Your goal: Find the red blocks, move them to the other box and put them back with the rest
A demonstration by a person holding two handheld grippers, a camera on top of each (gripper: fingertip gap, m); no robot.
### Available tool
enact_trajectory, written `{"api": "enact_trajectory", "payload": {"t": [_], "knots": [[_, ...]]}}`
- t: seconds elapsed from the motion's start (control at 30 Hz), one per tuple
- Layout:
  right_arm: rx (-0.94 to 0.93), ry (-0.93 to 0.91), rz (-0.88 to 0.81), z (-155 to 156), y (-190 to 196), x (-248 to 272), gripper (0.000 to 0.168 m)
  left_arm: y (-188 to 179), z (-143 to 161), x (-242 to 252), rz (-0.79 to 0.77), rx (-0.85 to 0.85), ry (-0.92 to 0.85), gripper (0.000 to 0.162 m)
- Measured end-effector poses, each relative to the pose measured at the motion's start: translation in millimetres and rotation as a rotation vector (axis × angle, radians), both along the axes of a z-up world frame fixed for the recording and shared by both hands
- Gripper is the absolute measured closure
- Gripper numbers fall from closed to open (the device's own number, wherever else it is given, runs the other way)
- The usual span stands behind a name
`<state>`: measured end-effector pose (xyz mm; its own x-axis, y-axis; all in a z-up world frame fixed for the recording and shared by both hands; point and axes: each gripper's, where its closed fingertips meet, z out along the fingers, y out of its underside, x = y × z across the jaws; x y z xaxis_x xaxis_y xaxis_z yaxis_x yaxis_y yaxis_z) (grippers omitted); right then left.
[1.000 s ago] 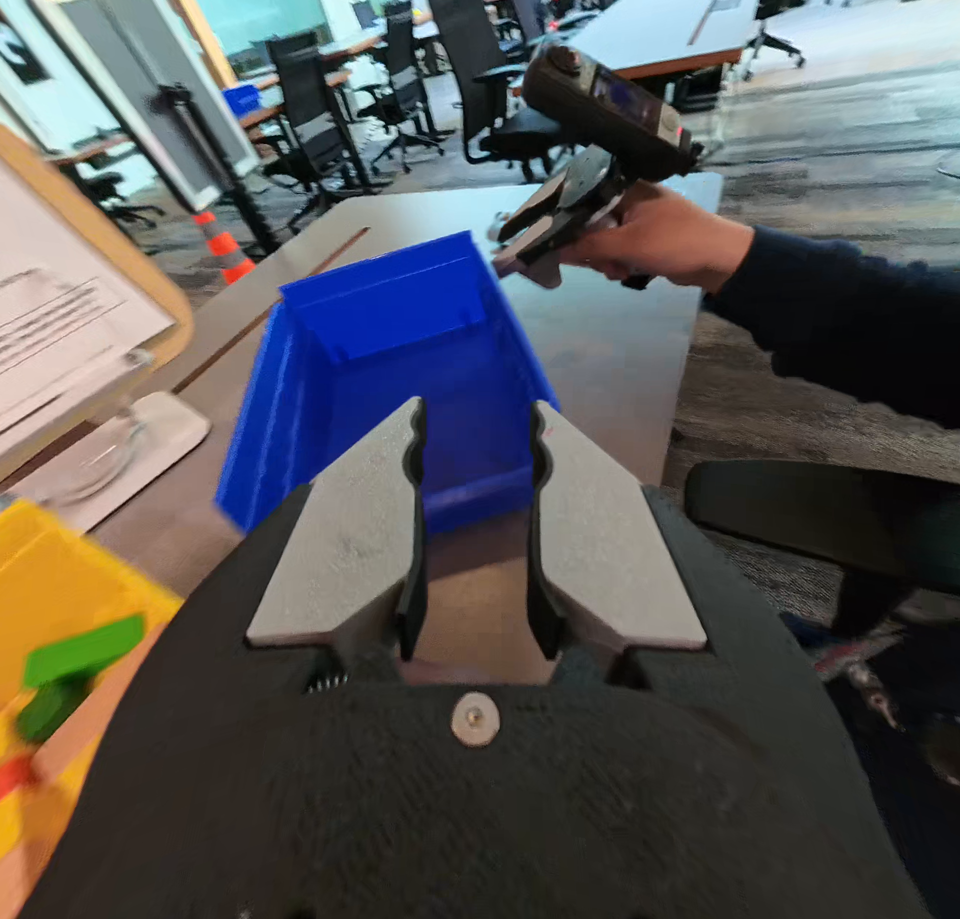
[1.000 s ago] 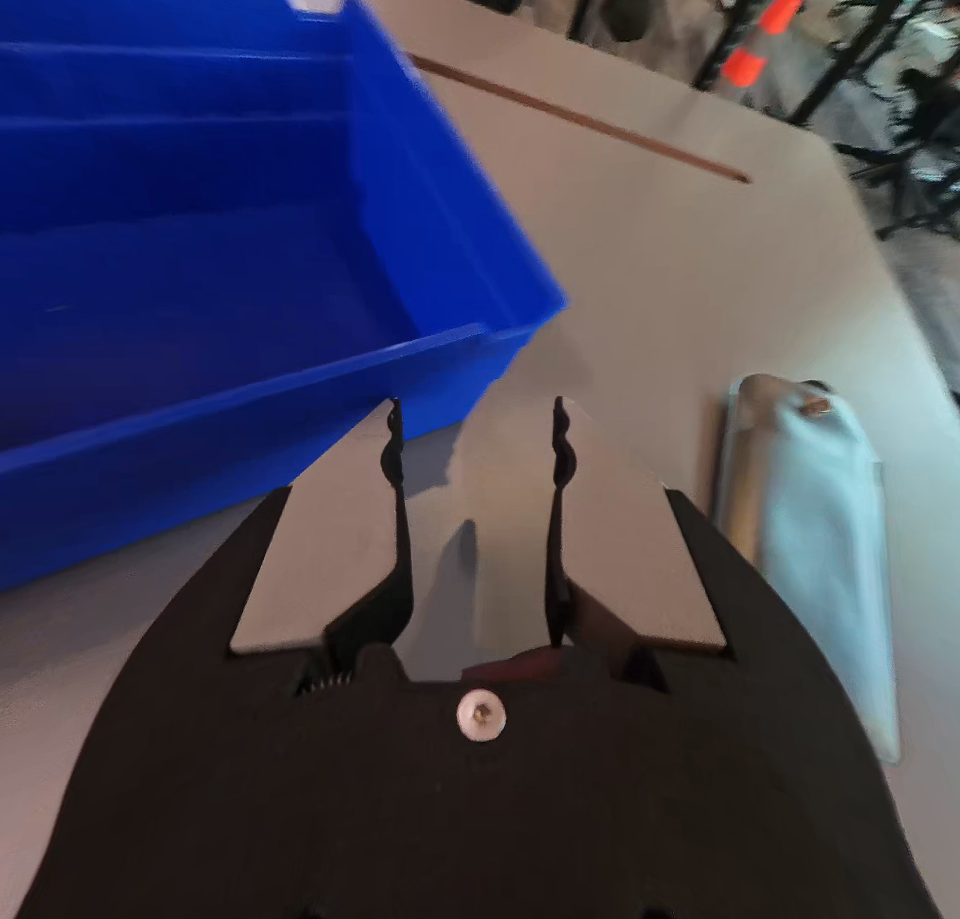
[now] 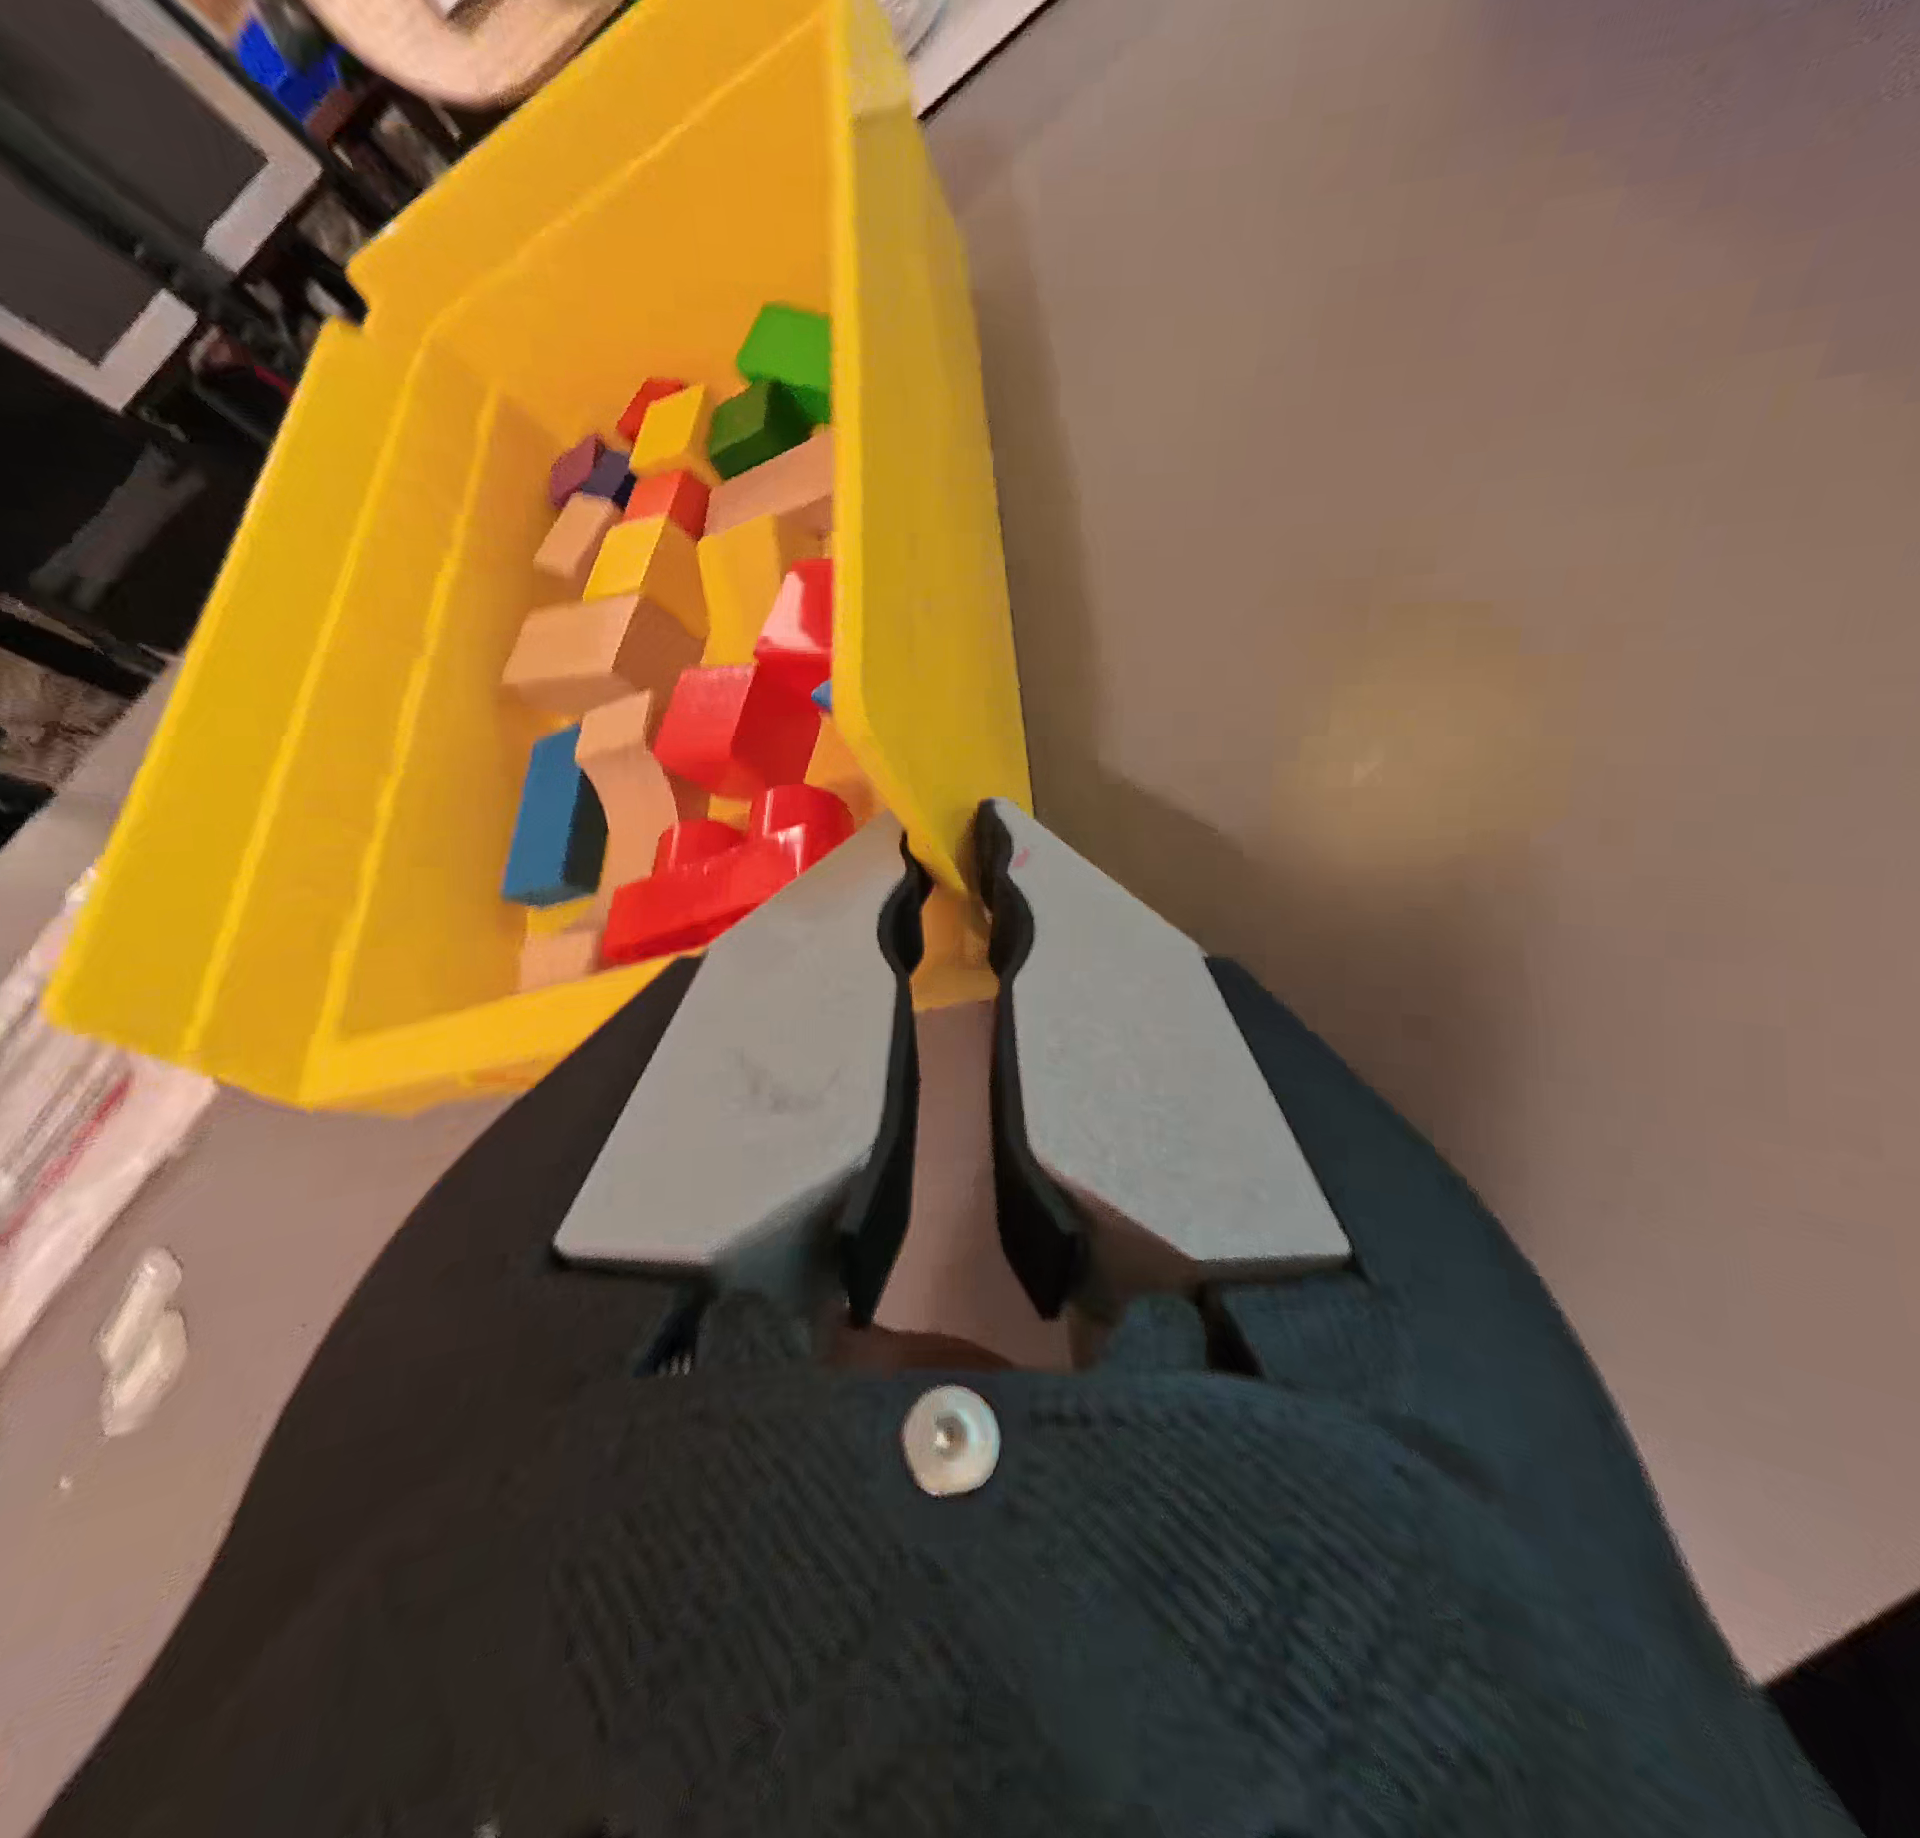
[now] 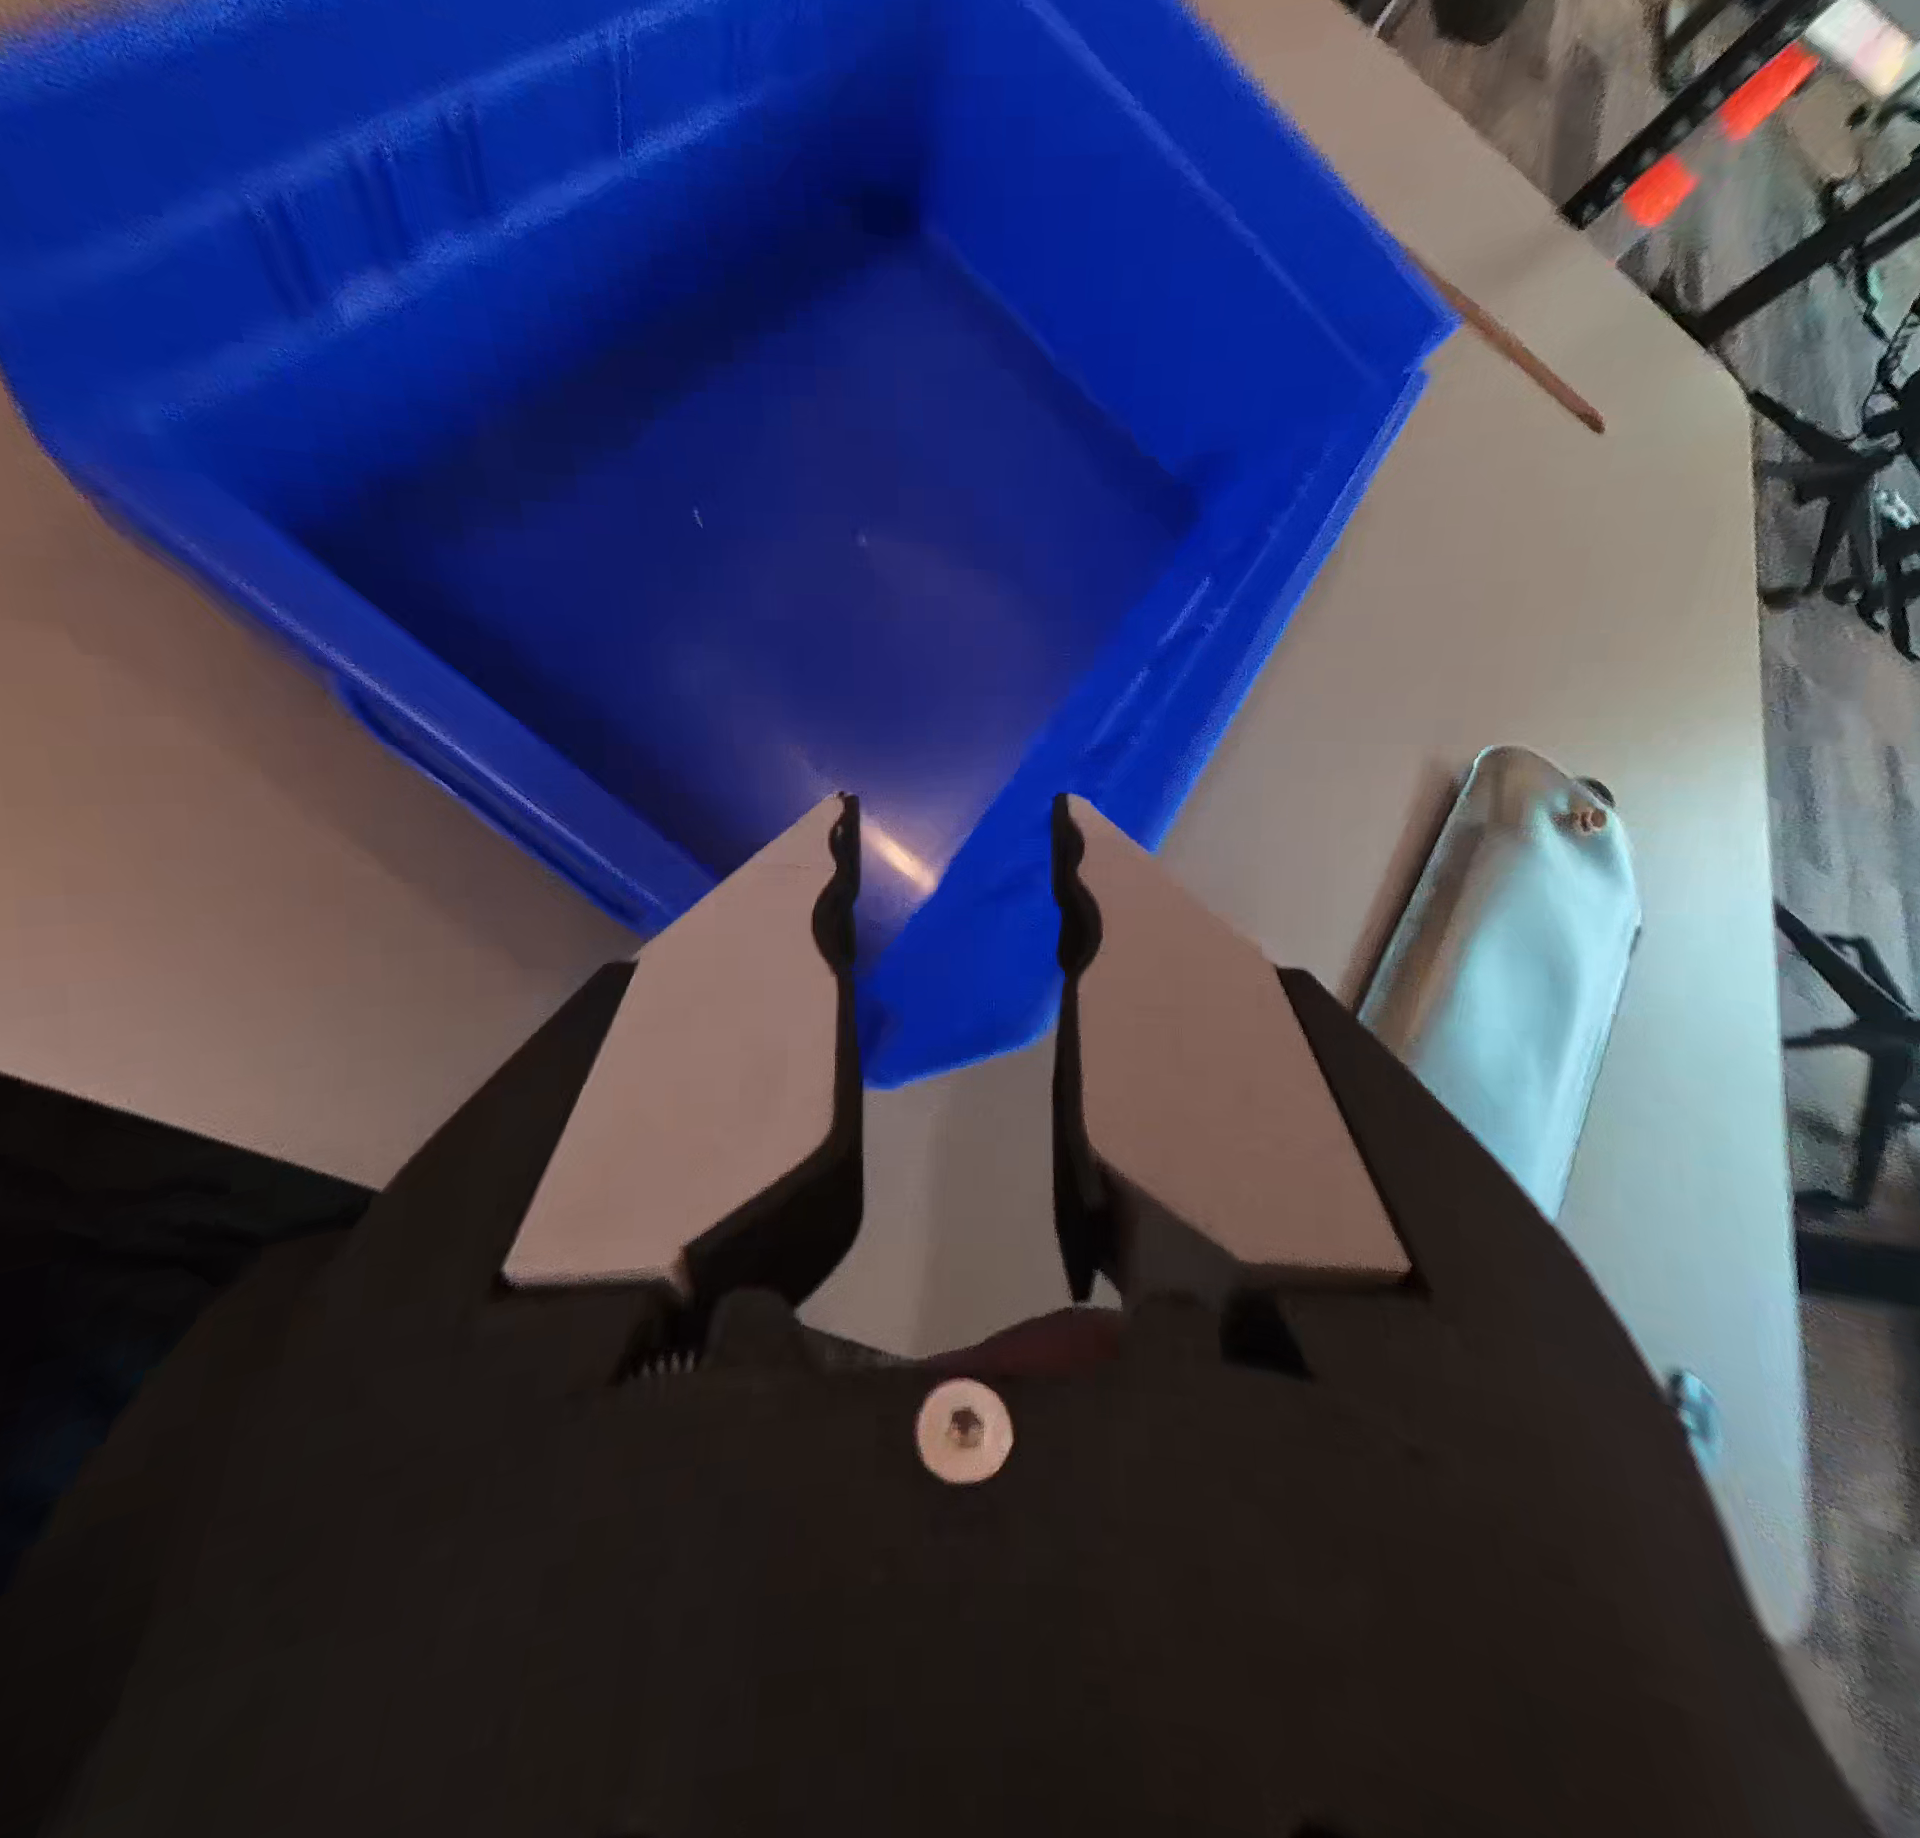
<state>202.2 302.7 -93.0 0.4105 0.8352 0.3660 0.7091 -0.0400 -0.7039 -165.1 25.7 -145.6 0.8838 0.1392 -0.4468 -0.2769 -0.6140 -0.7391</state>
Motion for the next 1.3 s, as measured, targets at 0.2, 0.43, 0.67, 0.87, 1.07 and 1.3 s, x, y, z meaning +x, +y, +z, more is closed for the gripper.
{"api": "enact_trajectory", "payload": {"t": [0.2, 0.43, 0.67, 0.87, 1.07, 1.3], "knots": [[-0.101, 0.170, 0.272, -8.9, -77.2, -58.5, 0.111, -31.6, 0.3, -22.1, 0.077, 0.071, -0.101, 0.157], [-0.063, 0.226, 0.248, -26.9, -86.4, -110.4, 0.112, -56.9, 1.3, -35.9, 0.211, 0.130, -0.151, 0.156], [-0.067, 0.169, 0.252, -48.0, -90.5, -137.6, 0.104, -42.0, 1.8, -36.2, 0.283, 0.206, -0.169, 0.157], [-0.012, 0.154, 0.262, -46.0, -85.4, -129.9, 0.134, 14.4, 4.6, 57.4, 0.023, 0.144, -0.078, 0.150], [-0.057, 0.159, 0.260, -46.7, -79.7, -115.2, 0.128, 30.6, 5.3, 82.9, -0.082, 0.146, -0.186, 0.133], [-0.173, 0.188, 0.287, -30.3, -101.0, -103.1, 0.115, 8.4, 73.9, 99.0, -0.191, 0.288, -0.181, 0.125]]}}
